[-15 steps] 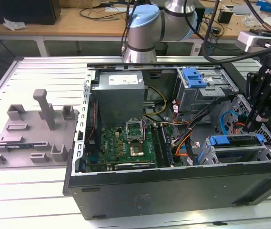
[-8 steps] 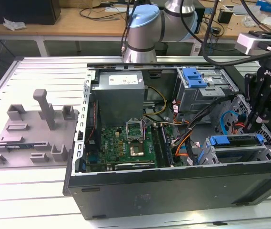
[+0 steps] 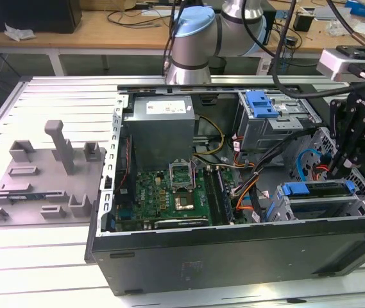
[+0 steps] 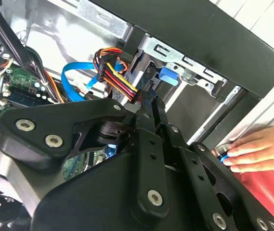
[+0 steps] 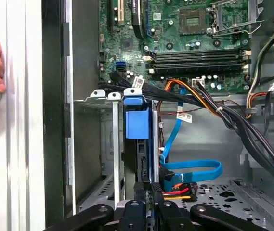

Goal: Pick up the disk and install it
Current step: 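Insert the first disk wire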

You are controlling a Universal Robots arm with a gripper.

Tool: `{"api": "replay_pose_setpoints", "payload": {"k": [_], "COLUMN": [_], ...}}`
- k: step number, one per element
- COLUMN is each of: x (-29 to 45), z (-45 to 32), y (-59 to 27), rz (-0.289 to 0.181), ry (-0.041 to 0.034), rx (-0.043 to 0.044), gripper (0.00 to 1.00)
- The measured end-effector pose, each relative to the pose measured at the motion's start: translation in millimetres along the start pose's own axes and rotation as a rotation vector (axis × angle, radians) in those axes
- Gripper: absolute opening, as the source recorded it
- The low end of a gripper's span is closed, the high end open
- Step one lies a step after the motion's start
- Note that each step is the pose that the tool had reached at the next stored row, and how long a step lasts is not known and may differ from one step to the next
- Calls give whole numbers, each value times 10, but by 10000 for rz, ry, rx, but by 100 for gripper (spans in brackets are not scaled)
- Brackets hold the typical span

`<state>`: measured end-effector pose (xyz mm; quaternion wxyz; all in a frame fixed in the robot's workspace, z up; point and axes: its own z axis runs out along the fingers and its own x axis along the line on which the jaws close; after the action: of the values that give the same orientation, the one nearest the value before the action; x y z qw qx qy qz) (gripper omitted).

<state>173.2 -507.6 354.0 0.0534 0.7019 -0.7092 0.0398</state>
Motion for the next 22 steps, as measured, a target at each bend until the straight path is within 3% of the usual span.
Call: {"api": "replay_pose_setpoints", "payload": {"k": [3,5,7,8,10,15,22], "x": [61,84,94,100,108,129,134], "z": [8,11,13,13,15,18,18], "y": [10,10,10,10,10,10,10], "rz": [-5,-5,-7,-9,-12,-13,-14], "ry": [-246,-307,-454,-572,-682,-785,-790], "rx": [26,25,27,27,26,25,25], "gripper": [16,16,16,16,16,16,16]}}
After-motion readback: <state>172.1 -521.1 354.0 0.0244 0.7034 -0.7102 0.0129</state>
